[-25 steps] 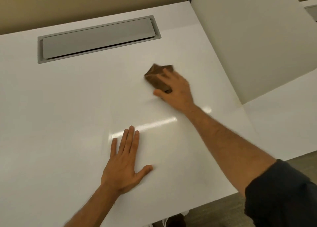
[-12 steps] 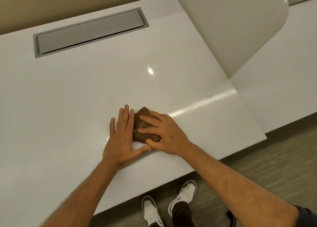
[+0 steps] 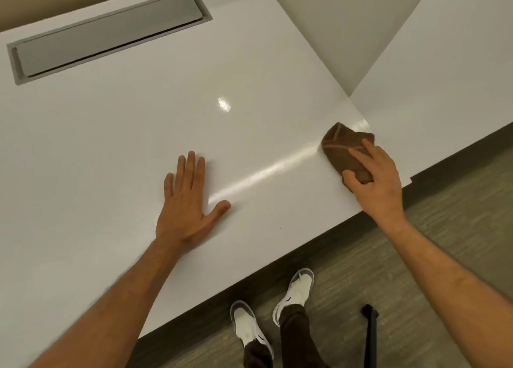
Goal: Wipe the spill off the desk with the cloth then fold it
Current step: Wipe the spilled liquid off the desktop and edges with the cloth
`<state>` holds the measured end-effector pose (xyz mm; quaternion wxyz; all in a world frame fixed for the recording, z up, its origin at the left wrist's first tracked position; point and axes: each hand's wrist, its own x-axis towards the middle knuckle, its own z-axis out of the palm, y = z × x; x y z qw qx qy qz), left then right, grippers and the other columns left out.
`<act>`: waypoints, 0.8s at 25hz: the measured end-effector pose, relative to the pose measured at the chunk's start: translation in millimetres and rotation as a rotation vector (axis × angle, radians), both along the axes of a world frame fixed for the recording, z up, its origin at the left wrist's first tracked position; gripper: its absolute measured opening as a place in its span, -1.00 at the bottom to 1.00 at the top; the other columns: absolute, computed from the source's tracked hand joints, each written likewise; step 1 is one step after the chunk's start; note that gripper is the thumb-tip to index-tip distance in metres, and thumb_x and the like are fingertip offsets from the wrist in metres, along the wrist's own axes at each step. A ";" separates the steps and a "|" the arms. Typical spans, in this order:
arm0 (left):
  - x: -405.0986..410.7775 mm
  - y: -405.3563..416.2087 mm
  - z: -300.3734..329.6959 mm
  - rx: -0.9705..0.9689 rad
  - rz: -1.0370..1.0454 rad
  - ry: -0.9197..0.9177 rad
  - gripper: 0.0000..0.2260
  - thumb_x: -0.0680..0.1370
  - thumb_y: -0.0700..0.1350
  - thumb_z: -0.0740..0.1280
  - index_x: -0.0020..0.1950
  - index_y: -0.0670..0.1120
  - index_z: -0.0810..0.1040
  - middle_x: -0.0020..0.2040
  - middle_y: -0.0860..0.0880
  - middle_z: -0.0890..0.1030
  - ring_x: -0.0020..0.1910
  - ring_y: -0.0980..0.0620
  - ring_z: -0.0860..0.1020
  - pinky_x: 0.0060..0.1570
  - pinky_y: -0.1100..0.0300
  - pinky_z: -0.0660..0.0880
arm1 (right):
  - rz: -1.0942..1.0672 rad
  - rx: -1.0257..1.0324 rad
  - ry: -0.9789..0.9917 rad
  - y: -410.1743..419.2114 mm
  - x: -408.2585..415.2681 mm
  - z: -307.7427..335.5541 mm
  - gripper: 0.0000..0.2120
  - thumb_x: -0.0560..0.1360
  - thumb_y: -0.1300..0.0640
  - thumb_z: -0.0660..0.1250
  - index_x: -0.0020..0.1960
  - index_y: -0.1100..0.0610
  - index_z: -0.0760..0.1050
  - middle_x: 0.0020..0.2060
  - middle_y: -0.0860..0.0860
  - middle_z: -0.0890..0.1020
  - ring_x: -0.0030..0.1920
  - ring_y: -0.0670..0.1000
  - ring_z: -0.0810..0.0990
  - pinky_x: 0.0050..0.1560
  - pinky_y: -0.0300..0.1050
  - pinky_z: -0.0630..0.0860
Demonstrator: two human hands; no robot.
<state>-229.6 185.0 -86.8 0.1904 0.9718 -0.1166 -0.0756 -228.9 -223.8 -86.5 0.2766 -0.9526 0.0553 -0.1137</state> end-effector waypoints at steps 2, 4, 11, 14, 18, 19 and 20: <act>0.6 -0.3 -1.3 0.011 -0.008 0.001 -0.11 0.58 0.49 -0.05 0.72 -0.02 -0.21 0.73 0.01 -0.23 0.69 0.02 -0.30 0.65 -0.17 -0.18 | -0.116 -0.031 -0.003 10.8 -16.1 -2.0 -0.47 0.49 -0.13 0.43 0.41 0.03 0.50 0.49 0.10 0.44 0.41 0.16 0.43 0.38 0.29 0.44; 1.2 -0.9 -2.3 0.025 -0.017 0.001 -0.11 0.58 0.50 -0.04 0.72 -0.01 -0.21 0.73 0.01 -0.23 0.69 0.02 -0.30 0.65 -0.18 -0.18 | -0.180 -0.069 0.040 35.8 -31.5 -2.0 -0.37 0.42 -0.19 0.49 0.42 0.02 0.49 0.49 0.10 0.42 0.45 0.18 0.39 0.40 0.28 0.41; -0.1 -0.8 -2.4 0.043 -0.029 0.006 -0.16 0.59 0.46 -0.09 0.71 0.02 -0.24 0.72 0.01 -0.26 0.68 0.01 -0.31 0.65 -0.17 -0.22 | 0.060 -0.092 0.026 191.4 -94.9 -6.8 -0.43 0.43 -0.15 0.46 0.39 -0.04 0.46 0.47 0.05 0.46 0.46 0.18 0.37 0.39 0.18 0.44; -0.3 -0.7 -1.1 0.009 -0.027 0.007 -0.25 0.64 0.37 -0.11 0.72 0.02 -0.19 0.73 -0.02 -0.20 0.69 0.00 -0.27 0.65 -0.19 -0.20 | 0.227 -0.094 -0.022 235.1 -115.9 -13.5 -0.48 0.48 -0.10 0.42 0.40 -0.04 0.42 0.45 0.04 0.44 0.46 0.19 0.39 0.38 0.19 0.45; -2.0 4.6 -5.9 0.020 -0.062 -0.023 -0.28 0.66 0.34 -0.10 0.72 0.02 -0.17 0.74 -0.02 -0.17 0.70 0.01 -0.25 0.65 -0.18 -0.21 | 0.491 -0.111 -0.080 208.9 -115.6 -20.1 -0.46 0.48 -0.07 0.43 0.42 -0.04 0.40 0.46 0.05 0.43 0.45 0.17 0.38 0.40 0.14 0.39; -1.5 4.5 -7.1 0.044 -0.093 -0.028 -0.27 0.65 0.35 -0.10 0.72 0.02 -0.17 0.74 -0.02 -0.17 0.70 0.00 -0.25 0.65 -0.18 -0.22 | 0.524 -0.130 -0.086 194.4 -112.7 -22.0 -0.45 0.47 -0.06 0.43 0.42 -0.03 0.40 0.46 0.05 0.45 0.45 0.18 0.39 0.41 0.13 0.38; -1.6 4.3 -8.1 0.073 -0.122 -0.032 -0.26 0.65 0.36 -0.10 0.72 0.01 -0.17 0.73 -0.01 -0.17 0.70 0.00 -0.25 0.65 -0.18 -0.23 | 0.523 -0.136 -0.087 180.0 -109.1 -23.6 -0.45 0.47 -0.05 0.44 0.42 -0.02 0.42 0.46 0.06 0.47 0.44 0.19 0.41 0.41 0.14 0.38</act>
